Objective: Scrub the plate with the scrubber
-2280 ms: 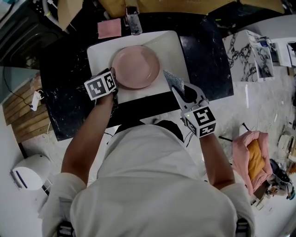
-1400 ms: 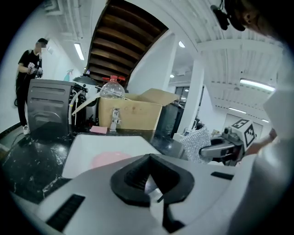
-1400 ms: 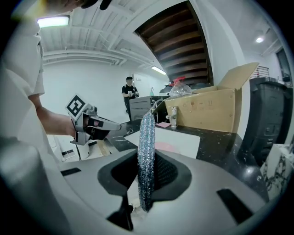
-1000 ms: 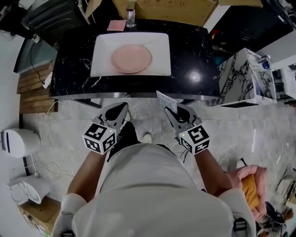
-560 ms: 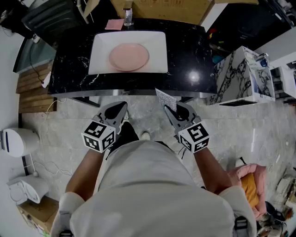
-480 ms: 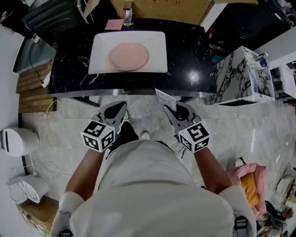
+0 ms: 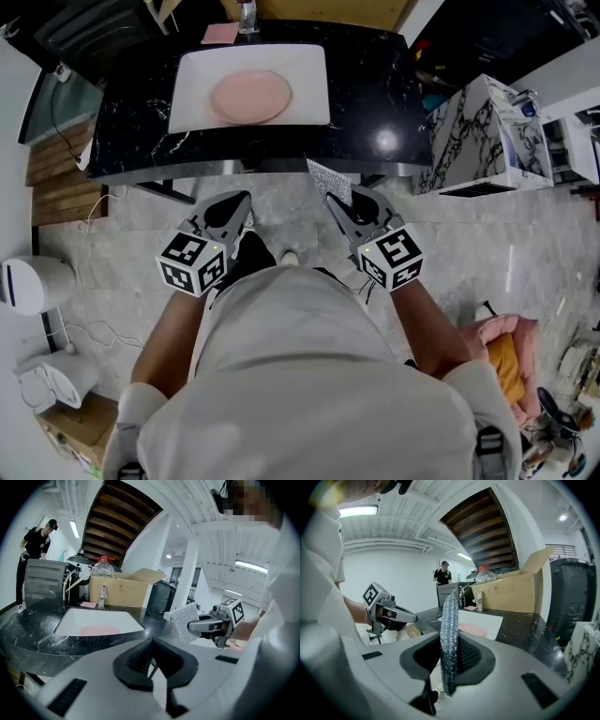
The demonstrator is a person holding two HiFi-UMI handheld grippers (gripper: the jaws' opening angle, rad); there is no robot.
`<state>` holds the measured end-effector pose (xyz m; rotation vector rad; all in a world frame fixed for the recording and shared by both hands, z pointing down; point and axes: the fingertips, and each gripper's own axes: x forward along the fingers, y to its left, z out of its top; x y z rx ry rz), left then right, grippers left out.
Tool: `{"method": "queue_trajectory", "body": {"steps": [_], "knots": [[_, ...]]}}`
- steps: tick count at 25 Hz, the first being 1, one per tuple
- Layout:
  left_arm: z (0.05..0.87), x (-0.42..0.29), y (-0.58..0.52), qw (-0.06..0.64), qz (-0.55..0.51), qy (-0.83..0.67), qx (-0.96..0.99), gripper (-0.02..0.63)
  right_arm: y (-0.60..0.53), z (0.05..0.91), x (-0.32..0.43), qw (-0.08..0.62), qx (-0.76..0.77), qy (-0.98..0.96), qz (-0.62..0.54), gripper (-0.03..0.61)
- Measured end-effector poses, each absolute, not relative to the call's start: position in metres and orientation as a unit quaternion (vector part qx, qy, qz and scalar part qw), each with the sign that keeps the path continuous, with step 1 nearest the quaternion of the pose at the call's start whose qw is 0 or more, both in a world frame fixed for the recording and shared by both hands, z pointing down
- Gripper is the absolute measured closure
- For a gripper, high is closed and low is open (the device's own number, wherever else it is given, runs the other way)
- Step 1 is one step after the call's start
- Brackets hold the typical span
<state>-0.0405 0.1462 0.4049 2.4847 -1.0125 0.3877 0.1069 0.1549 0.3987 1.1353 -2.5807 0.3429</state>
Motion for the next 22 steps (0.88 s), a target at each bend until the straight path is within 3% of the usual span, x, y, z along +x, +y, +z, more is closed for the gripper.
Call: {"method": "queue_trajectory", "body": {"steps": [22], "knots": [[0.417,-0.030,0.167,0.224,0.159,-0.349,0.896,0.618,0.180,0.407,0.111,0.142,0.393,-0.897,0.142,0.499]]}}
